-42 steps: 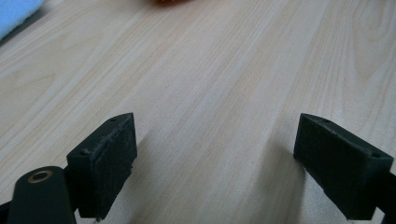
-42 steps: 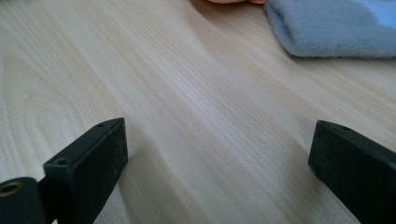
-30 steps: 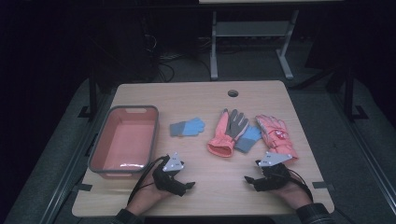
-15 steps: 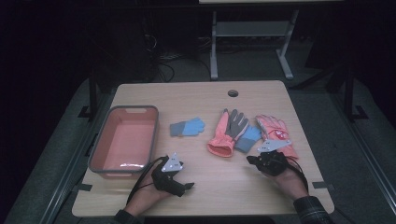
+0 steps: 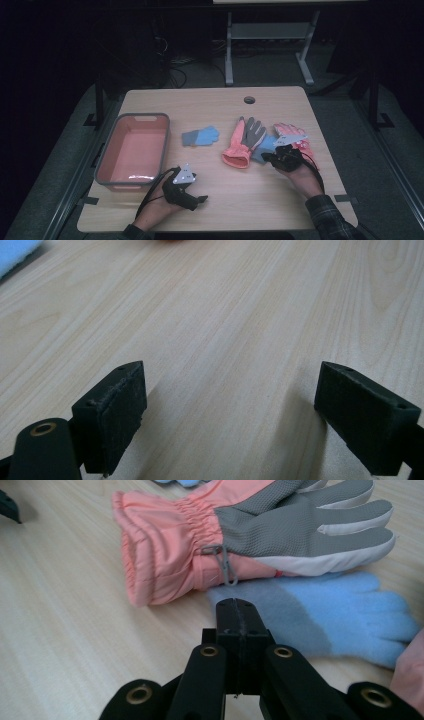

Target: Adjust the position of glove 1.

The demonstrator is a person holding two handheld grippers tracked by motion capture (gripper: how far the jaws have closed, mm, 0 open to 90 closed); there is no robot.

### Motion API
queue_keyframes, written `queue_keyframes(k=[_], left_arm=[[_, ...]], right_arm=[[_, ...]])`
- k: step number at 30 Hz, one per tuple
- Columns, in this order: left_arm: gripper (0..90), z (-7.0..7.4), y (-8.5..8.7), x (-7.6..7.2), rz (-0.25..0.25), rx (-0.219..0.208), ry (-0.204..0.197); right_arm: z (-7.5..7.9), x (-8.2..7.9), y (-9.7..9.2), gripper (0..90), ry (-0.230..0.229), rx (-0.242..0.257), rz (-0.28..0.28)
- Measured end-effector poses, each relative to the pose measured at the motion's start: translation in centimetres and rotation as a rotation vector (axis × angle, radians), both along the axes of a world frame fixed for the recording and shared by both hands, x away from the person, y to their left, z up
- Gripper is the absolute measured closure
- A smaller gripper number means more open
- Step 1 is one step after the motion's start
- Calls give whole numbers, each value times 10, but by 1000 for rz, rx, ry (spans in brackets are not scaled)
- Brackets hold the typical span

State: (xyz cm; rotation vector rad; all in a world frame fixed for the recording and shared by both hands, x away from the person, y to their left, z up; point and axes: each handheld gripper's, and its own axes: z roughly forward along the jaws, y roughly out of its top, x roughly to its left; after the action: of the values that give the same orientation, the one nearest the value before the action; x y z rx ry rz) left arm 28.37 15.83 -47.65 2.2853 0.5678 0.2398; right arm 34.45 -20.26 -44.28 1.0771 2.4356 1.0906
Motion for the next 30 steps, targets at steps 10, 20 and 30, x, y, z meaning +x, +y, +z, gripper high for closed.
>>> queue_keyframes(k=[10, 20, 30], left_arm=[[128, 0, 2, -2, 6, -2, 3], [128, 0, 2, -2, 6, -1, 1], [128, 0, 2, -3, 12, -5, 4]], right_arm=[[-3, 21, 7, 900, 19, -15, -7], [-15, 31, 9, 900, 57, -87, -30], [-14, 19, 10, 900, 73, -81, 12]])
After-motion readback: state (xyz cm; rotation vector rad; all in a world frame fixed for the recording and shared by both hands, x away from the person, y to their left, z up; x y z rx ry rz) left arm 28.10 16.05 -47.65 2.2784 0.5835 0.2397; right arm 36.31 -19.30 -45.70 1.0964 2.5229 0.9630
